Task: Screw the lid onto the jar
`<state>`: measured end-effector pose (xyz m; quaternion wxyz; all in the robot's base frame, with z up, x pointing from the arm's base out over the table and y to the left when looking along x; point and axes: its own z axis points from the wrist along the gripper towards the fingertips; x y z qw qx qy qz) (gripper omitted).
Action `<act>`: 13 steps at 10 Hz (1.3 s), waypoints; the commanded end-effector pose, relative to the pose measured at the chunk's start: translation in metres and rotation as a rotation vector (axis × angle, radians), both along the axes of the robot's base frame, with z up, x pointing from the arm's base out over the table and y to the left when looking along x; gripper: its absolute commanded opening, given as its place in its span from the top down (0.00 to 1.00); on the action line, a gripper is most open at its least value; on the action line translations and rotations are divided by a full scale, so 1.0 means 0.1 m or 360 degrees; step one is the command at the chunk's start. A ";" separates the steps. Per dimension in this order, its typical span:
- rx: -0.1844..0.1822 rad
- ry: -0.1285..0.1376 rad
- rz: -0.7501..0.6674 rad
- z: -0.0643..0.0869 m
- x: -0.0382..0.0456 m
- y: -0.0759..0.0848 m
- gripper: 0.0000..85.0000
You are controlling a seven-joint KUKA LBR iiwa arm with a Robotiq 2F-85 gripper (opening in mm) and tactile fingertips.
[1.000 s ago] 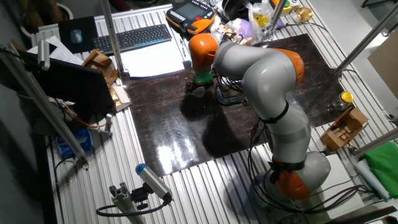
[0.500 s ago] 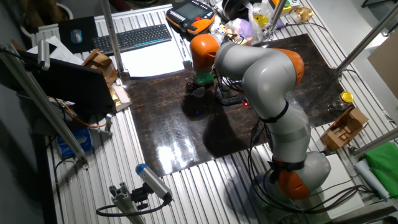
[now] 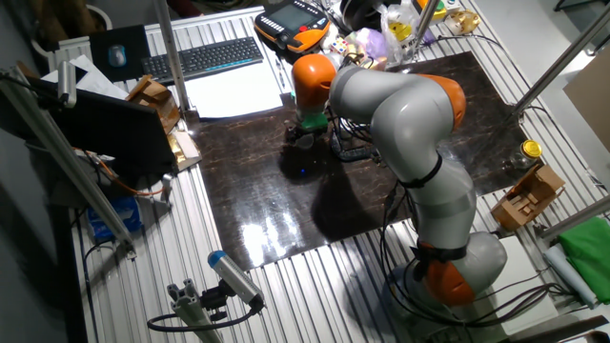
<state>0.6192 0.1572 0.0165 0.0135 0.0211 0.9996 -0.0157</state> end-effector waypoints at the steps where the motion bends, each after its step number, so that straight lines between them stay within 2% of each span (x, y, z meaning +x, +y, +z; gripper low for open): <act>1: 0.0000 -0.0003 0.0001 0.00 0.001 0.00 0.04; 5: -0.0006 -0.0009 0.0018 0.01 -0.002 0.01 0.20; 7: -0.0015 -0.0014 0.0013 0.04 -0.003 0.02 0.15; 8: -0.0032 -0.0017 0.0011 0.08 -0.004 0.02 0.18; 13: -0.0063 -0.0011 -0.0021 0.37 -0.008 0.00 0.18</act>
